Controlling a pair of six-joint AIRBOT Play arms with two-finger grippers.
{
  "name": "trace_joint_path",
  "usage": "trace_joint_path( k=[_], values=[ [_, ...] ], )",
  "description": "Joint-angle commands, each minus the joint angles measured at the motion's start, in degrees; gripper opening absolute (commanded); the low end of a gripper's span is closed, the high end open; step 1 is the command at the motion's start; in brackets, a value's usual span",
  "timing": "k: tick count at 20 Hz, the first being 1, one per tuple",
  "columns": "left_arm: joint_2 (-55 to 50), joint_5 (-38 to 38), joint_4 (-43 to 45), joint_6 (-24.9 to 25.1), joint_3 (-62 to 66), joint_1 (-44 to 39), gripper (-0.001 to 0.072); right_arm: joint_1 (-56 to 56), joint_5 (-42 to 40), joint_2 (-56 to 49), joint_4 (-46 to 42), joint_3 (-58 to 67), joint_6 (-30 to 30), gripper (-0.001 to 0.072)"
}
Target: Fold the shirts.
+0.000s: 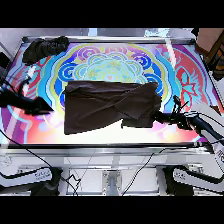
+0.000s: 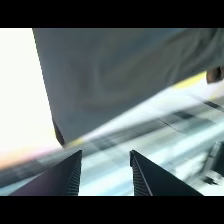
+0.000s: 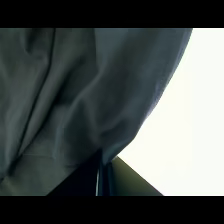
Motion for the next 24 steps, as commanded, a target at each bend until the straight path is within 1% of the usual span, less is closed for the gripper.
trace_joint_path(
  k=[1, 3, 4, 5, 6, 12, 13, 14, 17, 19, 21, 24],
  values=[
    [0.0, 3.5, -0.5, -0.6, -11.1, 0.2, 0.0372, 0.2, 0.0, 0.0, 0.4, 0.0, -0.3, 0.0023],
    [0.0, 5.2, -0.6, -0.8, -14.6, -0.2, 0.0373, 0.4, 0.0, 0.0, 0.7, 0.0, -0.3, 0.0024],
    [0.0, 5.9, 0.1, -1.3, -15.9, -0.1, 0.0422, 0.5, 0.1, 0.0, 0.9, 0.0, -0.3, 0.0023],
    [0.0, 6.7, 0.5, -1.5, -17.0, -0.1, 0.0571, 0.5, 0.1, 0.0, 1.0, 0.0, -0.3, 0.0024],
    [0.0, 8.0, 0.4, -1.9, -18.1, -0.1, 0.0594, 0.5, 0.1, 0.0, 1.1, 0.0, -0.3, 0.0024],
    [-0.2, 15.2, 0.3, -4.5, -22.2, -0.2, 0.0586, 0.5, 0.1, 0.0, 1.8, 0.0, -0.3, 0.0024],
    [-0.3, 16.3, 0.3, -4.7, -22.8, -0.2, 0.0569, 0.5, 0.1, 0.0, 2.1, 0.0, -0.3, 0.0024],
    [-0.4, 17.5, 0.3, -5.0, -23.4, -0.2, 0.0568, 0.5, 0.1, 0.0, 2.2, 0.0, -0.3, 0.0024],
    [-0.4, 21.6, -0.6, -6.2, -24.6, -0.2, 0.0530, 0.5, 0.3, 0.0, 2.4, 0.0, -0.3, 0.0024],
    [-0.4, 24.1, -2.8, -6.1, -24.7, -0.6, 0.0468, 0.5, 0.3, 0.0, 2.4, 0.0, -0.3, 0.0024],
    [-0.4, 27.5, -5.1, -6.1, -24.7, -2.4, 0.0458, 0.5, 0.3, 0.0, 2.7, 0.0, -0.3, 0.0024],
    [-0.4, 33.3, -6.0, -6.1, -24.7, -7.7, 0.0457, 0.5, 0.6, 0.0, 3.1, 0.0, -0.3, 0.0024]
  ],
)
